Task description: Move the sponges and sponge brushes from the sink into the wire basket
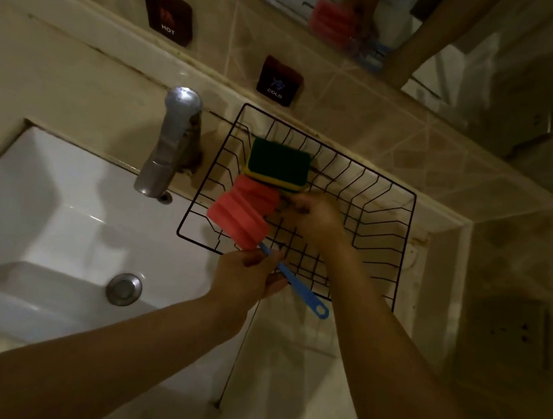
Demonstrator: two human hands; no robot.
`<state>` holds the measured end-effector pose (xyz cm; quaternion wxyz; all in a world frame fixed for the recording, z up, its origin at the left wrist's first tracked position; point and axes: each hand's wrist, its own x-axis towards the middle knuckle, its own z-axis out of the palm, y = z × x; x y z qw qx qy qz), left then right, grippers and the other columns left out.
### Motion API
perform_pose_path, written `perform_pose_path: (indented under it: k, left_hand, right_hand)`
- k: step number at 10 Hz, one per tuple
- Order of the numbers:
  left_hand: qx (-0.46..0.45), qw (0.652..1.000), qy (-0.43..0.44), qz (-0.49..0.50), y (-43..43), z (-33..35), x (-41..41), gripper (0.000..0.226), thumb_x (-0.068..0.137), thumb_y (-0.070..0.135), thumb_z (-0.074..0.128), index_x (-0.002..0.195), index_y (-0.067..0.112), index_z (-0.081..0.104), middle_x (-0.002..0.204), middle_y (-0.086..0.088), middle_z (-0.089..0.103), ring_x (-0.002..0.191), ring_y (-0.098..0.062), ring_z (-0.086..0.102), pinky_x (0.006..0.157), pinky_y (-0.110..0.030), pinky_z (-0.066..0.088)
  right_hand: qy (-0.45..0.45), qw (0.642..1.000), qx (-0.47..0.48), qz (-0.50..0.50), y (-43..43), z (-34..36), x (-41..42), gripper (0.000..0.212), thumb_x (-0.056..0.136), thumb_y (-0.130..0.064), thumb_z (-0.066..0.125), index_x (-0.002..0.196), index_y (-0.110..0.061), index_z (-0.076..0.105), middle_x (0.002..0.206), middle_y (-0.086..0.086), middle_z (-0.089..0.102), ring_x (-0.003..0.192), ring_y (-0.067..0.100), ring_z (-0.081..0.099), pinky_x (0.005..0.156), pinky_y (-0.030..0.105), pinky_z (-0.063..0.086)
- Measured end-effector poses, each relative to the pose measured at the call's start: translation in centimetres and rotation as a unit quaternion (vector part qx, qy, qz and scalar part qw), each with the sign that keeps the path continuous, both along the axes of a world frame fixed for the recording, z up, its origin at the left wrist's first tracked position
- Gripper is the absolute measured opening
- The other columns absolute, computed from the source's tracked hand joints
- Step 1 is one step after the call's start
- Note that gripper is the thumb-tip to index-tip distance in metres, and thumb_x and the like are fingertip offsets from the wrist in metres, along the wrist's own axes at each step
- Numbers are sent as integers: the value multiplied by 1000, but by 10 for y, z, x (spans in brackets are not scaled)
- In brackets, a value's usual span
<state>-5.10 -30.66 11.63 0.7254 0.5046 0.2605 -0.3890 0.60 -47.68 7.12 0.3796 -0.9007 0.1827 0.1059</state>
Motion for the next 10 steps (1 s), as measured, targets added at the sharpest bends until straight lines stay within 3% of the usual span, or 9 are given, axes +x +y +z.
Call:
perform_pose_path:
  k: [1,2,3,4,5,7,8,9,10]
  left_hand:
    - [-21,1000,4,8,-2,1,3,14,93,7,56,92,-3,66,94,-18,69,78,-20,70,64,-21,61]
    - [-35,998,-36,-29,-8,6,4,17,95,5,51,94,3,68,97,-15,71,83,-21,71,71,-25,61]
    - [-40,993,-74,-78,-14,13,5,22,95,3,48,104,1,67,106,-19,71,95,-29,71,82,-33,60]
    - [-37,987,-95,-124,-10,15,3,19,93,7,55,104,-1,69,105,-19,72,96,-30,72,86,-35,59]
    - [1,982,-99,-158,7,10,2,19,91,15,60,99,1,70,98,-16,74,85,-26,74,77,-32,61]
    - [32,992,76,-92,38,2,9,31,97,25,50,92,-1,66,91,-17,74,74,-28,75,56,-31,61]
    - [21,993,100,-64,42,2,8,31,98,25,46,93,-1,64,99,-18,71,81,-30,73,57,-32,62]
    - [15,993,90,-72,43,4,5,30,99,24,44,94,0,63,99,-17,70,82,-29,72,57,-32,61]
    - [19,993,71,-90,45,3,4,26,98,19,45,96,1,62,100,-16,70,81,-29,71,57,-31,61]
  right_hand:
    - [-79,996,-33,-17,1,43,-18,8,87,-31,68,93,-29,73,82,-18,69,71,-7,60,60,4,43]
    - [95,985,112,89,17,76,-41,13,86,-43,64,96,-52,64,85,-33,67,81,-16,62,67,5,52]
    - [99,985,112,88,27,79,-53,18,93,-25,60,109,-30,67,92,-15,72,83,0,69,70,21,57]
    - [49,995,41,75,26,86,-52,17,93,-19,61,105,-26,70,87,-13,70,80,0,66,68,18,52]
    - [18,998,43,39,23,91,-48,14,89,-19,66,100,-24,72,89,-9,73,82,3,67,72,19,51]
    - [18,999,-17,42,29,68,-36,12,85,-18,71,95,-21,66,85,-11,65,79,0,58,63,14,39]
    - [84,995,-8,50,38,38,-31,11,82,-21,74,85,-26,64,90,-6,70,84,9,64,64,18,45]
    - [88,996,-17,11,44,10,-30,11,81,-17,75,81,-23,66,90,-4,70,87,16,65,75,29,52]
    - [38,999,-21,-3,50,0,-25,9,82,-10,73,92,-9,73,96,5,74,95,22,68,79,26,50]
